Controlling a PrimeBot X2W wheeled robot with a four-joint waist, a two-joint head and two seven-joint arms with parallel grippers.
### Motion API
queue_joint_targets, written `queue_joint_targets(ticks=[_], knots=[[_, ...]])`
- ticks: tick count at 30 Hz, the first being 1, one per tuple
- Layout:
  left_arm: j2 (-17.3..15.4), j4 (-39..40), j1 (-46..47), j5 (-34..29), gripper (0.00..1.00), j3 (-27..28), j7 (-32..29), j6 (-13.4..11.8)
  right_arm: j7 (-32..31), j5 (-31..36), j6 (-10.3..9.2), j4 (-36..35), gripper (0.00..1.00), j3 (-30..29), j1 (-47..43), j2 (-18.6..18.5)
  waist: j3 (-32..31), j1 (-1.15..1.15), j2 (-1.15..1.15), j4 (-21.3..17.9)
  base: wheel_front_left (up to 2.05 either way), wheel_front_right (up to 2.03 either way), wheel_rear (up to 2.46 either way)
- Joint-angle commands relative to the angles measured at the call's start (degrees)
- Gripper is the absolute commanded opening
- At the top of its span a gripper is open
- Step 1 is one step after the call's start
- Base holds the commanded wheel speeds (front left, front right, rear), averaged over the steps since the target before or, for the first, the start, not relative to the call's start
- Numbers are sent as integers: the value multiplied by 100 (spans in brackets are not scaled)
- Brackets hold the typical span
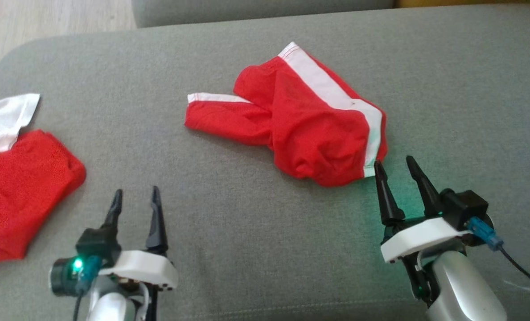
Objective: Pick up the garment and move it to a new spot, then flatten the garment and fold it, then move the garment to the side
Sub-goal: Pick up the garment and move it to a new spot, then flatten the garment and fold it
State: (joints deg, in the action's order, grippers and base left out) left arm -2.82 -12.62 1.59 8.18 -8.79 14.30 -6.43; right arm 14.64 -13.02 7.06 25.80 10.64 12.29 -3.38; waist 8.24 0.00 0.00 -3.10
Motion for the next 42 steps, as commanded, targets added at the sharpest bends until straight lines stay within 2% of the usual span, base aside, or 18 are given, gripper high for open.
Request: queue_joint_targets(ticks=[1,10,19,20,21,22,23,24,25,34,42], knots=[[-9,195,229,-7,100,115,70,47,36,33,43,-110,100,95,141,50,59,0,0,49,0,0,0],[-7,100,523,74,100,-453,70,102,36,161,43,591,100,-95,542,50,394,0,0,410,0,0,0],[-7,24,621,179,100,-625,70,75,36,276,43,1137,98,-173,685,50,529,0,0,558,0,0,0],[-6,23,633,189,100,-635,70,73,36,282,43,1170,89,-187,711,50,546,0,0,565,0,0,0],[-6,26,647,199,100,-643,70,70,36,289,43,1197,61,-198,733,50,564,0,0,570,0,0,0],[-6,26,647,199,100,-643,70,70,36,289,43,1197,61,-198,733,50,564,0,0,570,0,0,0],[-6,28,661,204,100,-650,70,70,36,298,43,1223,38,-210,747,50,578,0,0,573,0,0,0],[-6,28,670,211,100,-655,70,71,36,304,43,1247,10,-223,753,50,588,0,0,572,0,0,0],[-6,24,675,217,100,-657,70,72,36,307,43,1264,0,-234,754,50,593,0,0,569,0,0,0],[-6,-40,688,274,100,-615,70,73,36,306,43,1305,0,-351,766,50,583,0,0,480,0,0,0],[-6,-40,634,301,100,-620,70,77,36,189,43,382,0,-464,598,50,447,0,0,389,0,0,0]])
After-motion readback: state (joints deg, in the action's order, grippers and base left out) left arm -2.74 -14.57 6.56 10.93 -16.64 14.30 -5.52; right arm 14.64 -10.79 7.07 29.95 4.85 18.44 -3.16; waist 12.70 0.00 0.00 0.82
